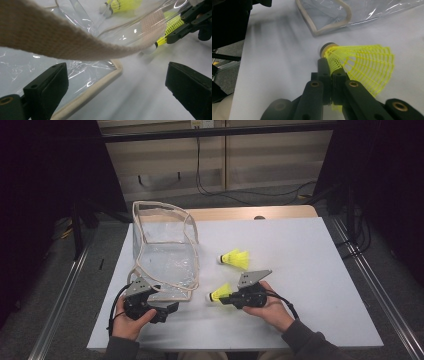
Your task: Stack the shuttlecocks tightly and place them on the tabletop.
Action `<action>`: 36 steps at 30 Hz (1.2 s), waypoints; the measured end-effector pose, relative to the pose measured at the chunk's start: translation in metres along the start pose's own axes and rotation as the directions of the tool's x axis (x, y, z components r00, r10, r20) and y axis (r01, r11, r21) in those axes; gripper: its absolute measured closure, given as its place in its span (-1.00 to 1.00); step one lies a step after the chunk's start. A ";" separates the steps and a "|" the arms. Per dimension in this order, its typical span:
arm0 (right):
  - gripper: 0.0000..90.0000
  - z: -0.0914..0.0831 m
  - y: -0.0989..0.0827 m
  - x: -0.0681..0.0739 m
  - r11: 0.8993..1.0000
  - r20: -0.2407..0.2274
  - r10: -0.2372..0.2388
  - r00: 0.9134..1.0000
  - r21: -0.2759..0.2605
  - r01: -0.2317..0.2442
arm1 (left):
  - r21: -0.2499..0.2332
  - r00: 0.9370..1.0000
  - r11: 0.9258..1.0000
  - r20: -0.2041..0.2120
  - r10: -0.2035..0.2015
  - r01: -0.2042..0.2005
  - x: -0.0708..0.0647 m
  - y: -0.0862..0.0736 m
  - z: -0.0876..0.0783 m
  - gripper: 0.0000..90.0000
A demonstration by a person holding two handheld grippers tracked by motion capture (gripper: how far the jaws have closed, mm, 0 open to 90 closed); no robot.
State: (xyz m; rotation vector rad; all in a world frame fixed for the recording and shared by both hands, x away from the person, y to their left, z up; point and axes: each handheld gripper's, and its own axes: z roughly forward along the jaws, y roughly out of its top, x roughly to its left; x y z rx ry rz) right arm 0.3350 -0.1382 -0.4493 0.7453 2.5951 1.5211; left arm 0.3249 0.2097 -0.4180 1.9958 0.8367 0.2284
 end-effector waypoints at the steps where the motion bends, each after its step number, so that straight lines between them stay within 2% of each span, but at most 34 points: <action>1: 0.98 -0.001 0.000 0.000 1.000 -0.001 0.000 1.000 -0.002 0.000 | -0.001 1.000 1.000 -0.001 0.000 0.000 0.000 0.000 0.000 -0.89; 14: 0.98 -0.012 0.001 -0.006 0.999 0.014 0.020 1.000 -0.033 -0.019 | -0.003 1.000 1.000 -0.001 -0.006 0.006 0.000 0.000 0.000 -0.89; 36: 0.98 -0.034 -0.001 -0.018 0.998 0.058 0.047 0.997 -0.052 -0.044 | -0.001 1.000 1.000 -0.003 -0.006 0.006 0.000 0.000 -0.001 -0.89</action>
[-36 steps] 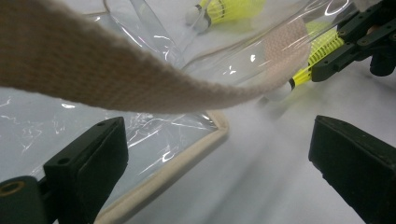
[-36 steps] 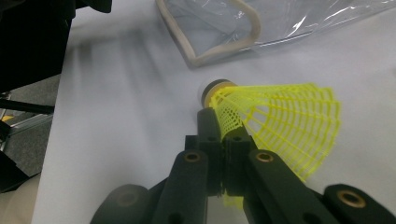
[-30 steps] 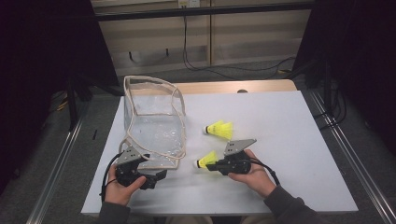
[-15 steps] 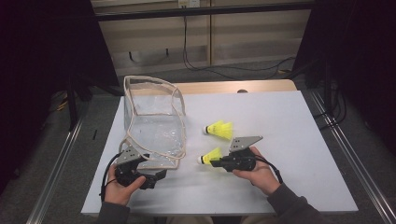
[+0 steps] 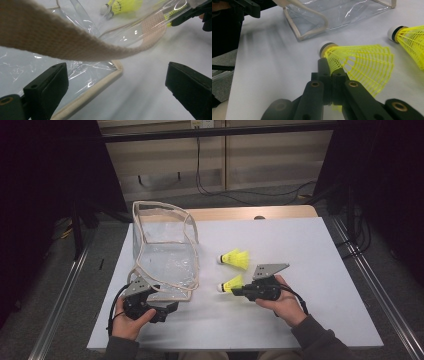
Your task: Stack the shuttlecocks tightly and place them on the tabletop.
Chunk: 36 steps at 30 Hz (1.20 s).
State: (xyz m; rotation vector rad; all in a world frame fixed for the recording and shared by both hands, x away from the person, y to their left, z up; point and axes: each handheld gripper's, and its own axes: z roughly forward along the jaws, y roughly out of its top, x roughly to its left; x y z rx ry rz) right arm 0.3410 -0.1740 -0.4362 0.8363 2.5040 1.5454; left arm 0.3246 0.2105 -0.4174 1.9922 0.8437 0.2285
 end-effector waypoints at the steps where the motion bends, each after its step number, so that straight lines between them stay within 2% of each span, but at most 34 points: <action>1: 0.98 -0.001 0.000 -0.001 1.000 0.001 -0.003 1.000 -0.002 0.003 | 0.000 1.000 1.000 0.000 0.000 0.000 0.000 0.000 0.000 -0.89; 36: 0.98 -0.032 -0.002 -0.022 0.999 0.075 0.028 0.997 -0.024 -0.026 | -0.003 1.000 1.000 -0.001 0.000 0.000 0.000 0.000 0.000 -0.89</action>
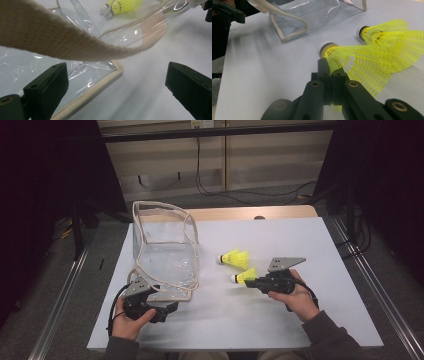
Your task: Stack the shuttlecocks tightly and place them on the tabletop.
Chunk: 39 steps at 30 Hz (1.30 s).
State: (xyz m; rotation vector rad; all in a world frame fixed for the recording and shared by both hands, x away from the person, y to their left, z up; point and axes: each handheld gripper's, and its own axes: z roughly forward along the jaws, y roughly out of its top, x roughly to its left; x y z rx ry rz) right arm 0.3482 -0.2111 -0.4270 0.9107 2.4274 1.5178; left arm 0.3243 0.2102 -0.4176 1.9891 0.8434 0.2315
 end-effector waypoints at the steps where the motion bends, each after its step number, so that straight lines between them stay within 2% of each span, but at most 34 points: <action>1: 0.98 -0.001 0.000 0.000 1.000 0.003 0.000 1.000 0.001 0.000 | 0.000 1.000 1.000 0.000 0.000 0.000 0.000 0.000 0.000 -0.89; 39: 0.98 -0.022 0.001 -0.020 1.000 0.072 0.018 0.997 -0.012 -0.017 | -0.002 1.000 1.000 0.001 -0.003 0.003 0.000 0.000 0.000 -0.89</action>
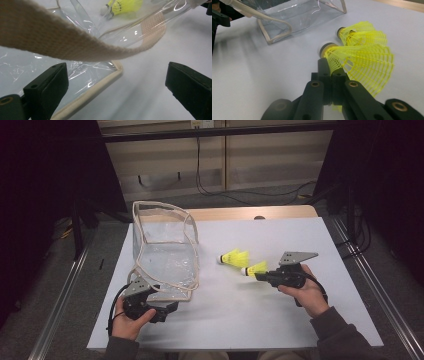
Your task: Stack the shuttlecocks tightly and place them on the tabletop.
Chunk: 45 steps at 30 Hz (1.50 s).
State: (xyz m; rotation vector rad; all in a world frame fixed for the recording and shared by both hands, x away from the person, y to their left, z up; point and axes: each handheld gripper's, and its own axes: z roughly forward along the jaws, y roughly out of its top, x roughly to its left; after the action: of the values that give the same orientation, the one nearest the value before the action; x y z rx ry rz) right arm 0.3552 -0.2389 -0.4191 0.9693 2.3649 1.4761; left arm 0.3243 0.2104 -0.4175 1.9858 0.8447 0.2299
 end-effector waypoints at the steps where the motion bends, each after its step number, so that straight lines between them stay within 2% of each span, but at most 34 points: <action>1: 0.98 -0.001 0.000 -0.001 1.000 0.001 0.003 1.000 -0.002 -0.003 | 0.000 1.000 1.000 0.000 0.000 0.000 0.000 0.000 0.000 -0.89; 45: 0.98 -0.016 -0.001 -0.028 0.999 0.092 0.037 0.995 -0.009 -0.036 | 0.002 1.000 1.000 -0.002 0.000 0.000 0.000 0.000 0.000 -0.89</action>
State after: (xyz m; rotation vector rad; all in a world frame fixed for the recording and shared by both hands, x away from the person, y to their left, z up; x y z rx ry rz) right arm 0.3685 -0.2682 -0.4174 1.0602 2.2876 1.4201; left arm 0.3244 0.2102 -0.4176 1.9881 0.8459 0.2310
